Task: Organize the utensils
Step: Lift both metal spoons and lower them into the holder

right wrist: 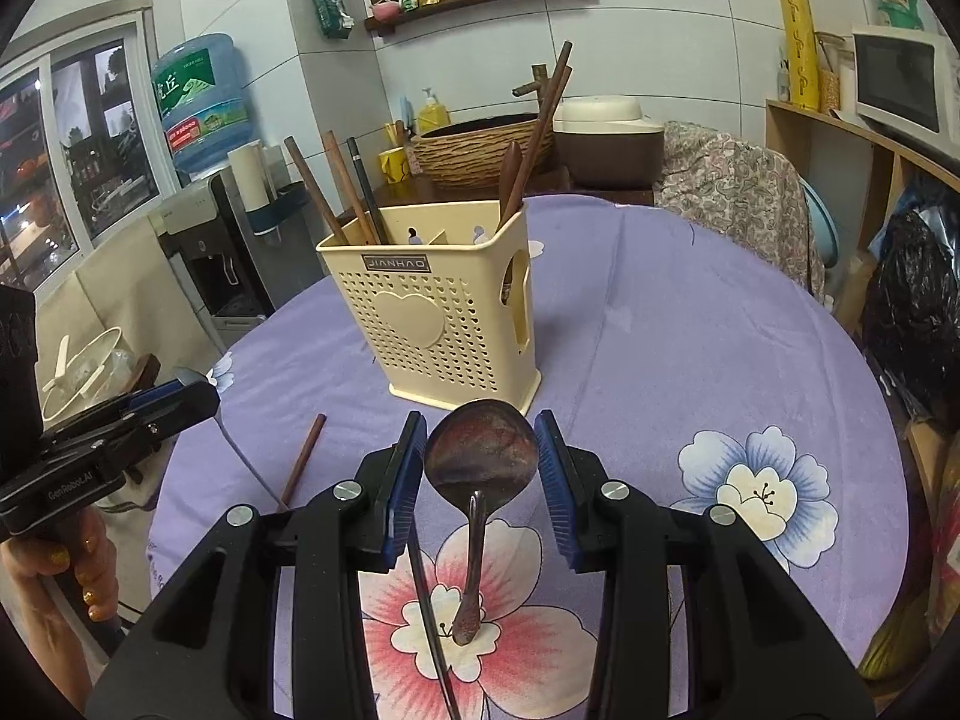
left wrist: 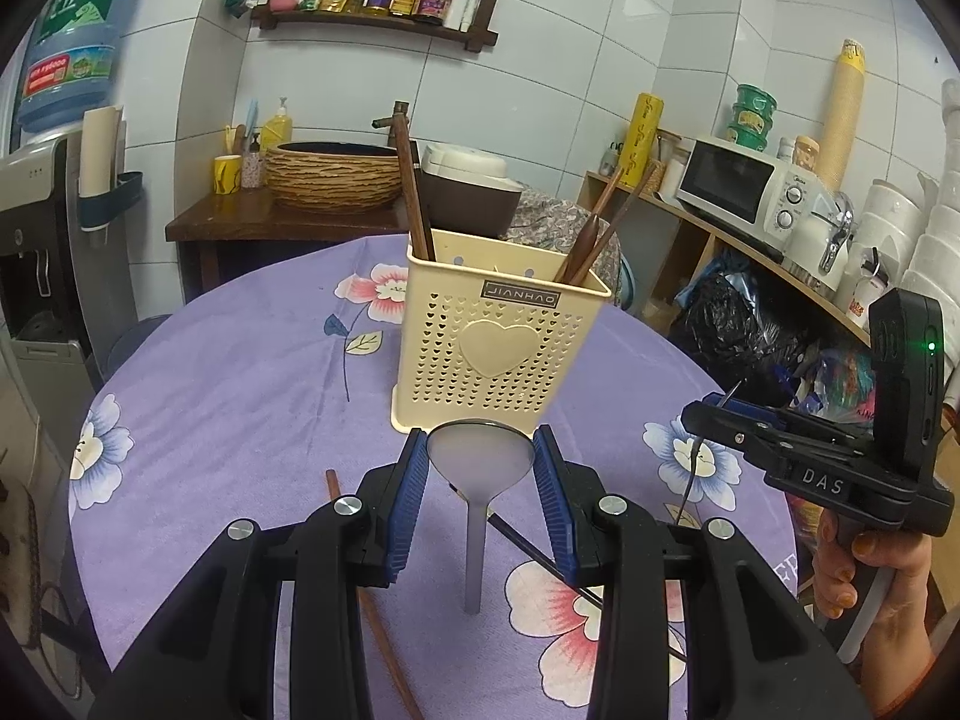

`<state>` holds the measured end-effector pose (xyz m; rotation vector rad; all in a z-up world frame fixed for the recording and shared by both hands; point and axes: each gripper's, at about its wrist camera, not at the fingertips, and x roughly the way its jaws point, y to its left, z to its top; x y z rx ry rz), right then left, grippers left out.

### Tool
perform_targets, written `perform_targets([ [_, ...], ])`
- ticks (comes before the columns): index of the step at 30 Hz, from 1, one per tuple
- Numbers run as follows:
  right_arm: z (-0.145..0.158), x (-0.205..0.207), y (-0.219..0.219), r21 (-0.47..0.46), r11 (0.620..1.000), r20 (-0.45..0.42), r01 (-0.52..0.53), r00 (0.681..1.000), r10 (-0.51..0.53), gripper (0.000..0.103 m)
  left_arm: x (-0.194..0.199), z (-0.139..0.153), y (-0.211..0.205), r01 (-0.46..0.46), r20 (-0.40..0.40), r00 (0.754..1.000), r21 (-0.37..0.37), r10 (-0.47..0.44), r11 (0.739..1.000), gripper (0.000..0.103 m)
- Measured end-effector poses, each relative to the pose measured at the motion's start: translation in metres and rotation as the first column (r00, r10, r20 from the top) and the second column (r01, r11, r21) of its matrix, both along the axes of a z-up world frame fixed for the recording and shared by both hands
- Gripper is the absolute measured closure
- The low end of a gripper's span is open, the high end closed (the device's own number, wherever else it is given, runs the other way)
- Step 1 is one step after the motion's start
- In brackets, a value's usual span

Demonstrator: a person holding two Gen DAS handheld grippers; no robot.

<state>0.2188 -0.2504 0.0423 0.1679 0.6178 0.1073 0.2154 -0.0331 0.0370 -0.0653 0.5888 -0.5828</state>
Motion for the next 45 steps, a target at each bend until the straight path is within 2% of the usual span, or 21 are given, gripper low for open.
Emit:
perform_targets([
  [9, 0.009, -0.003, 0.008, -0.028, 0.999, 0.041, -0.022, 0.999, 0.023, 0.065, 0.003, 0.014, 0.0, 0.002, 0.036, 0.999, 0.001, -0.002, 1.0, 0.067],
  [15, 0.031, -0.002, 0.015, -0.049, 0.998, 0.082, -0.049, 0.995, 0.052, 0.065, 0.009, 0.042, -0.002, 0.029, 0.075, 0.997, -0.013, -0.028, 0.999, 0.067],
  [19, 0.06, 0.004, 0.019, -0.055, 0.996, 0.117, -0.071, 0.99, 0.077, 0.065, 0.021, 0.073, 0.002, 0.03, 0.115, 0.993, -0.026, -0.027, 0.999, 0.067],
  [22, 0.09, 0.012, 0.021, -0.062, 0.996, 0.166, -0.071, 0.983, 0.08, 0.065, 0.036, 0.102, 0.006, 0.022, 0.136, 0.991, -0.068, -0.012, 0.997, 0.067],
  [25, 0.125, 0.024, 0.021, -0.091, 0.995, 0.233, -0.031, 0.971, 0.051, 0.065, 0.054, 0.133, 0.007, 0.017, 0.157, 0.988, -0.113, 0.001, 0.993, 0.067],
  [27, 0.144, 0.035, 0.019, -0.079, 0.997, 0.261, -0.018, 0.965, 0.038, 0.065, 0.062, 0.146, 0.003, 0.005, 0.182, 0.983, -0.113, 0.016, 0.994, 0.067],
  [31, 0.166, 0.059, 0.017, -0.091, 0.995, 0.332, 0.051, 0.943, -0.018, 0.065, 0.085, 0.161, -0.011, -0.028, 0.207, 0.977, -0.121, 0.053, 0.992, 0.067],
  [35, 0.162, 0.086, 0.021, -0.11, 0.989, 0.353, 0.102, 0.934, -0.057, 0.065, 0.105, 0.151, -0.024, -0.069, 0.186, 0.978, -0.124, 0.091, 0.99, 0.067],
  [38, 0.15, 0.105, 0.025, -0.13, 0.984, 0.349, 0.125, 0.934, -0.073, 0.065, 0.109, 0.137, -0.036, -0.101, 0.202, 0.972, -0.092, 0.118, 0.991, 0.067],
  [45, 0.096, 0.115, 0.03, -0.175, 0.974, 0.31, 0.147, 0.947, -0.087, 0.065, 0.105, 0.097, -0.052, -0.094, 0.176, 0.979, -0.039, 0.099, 0.995, 0.067],
])
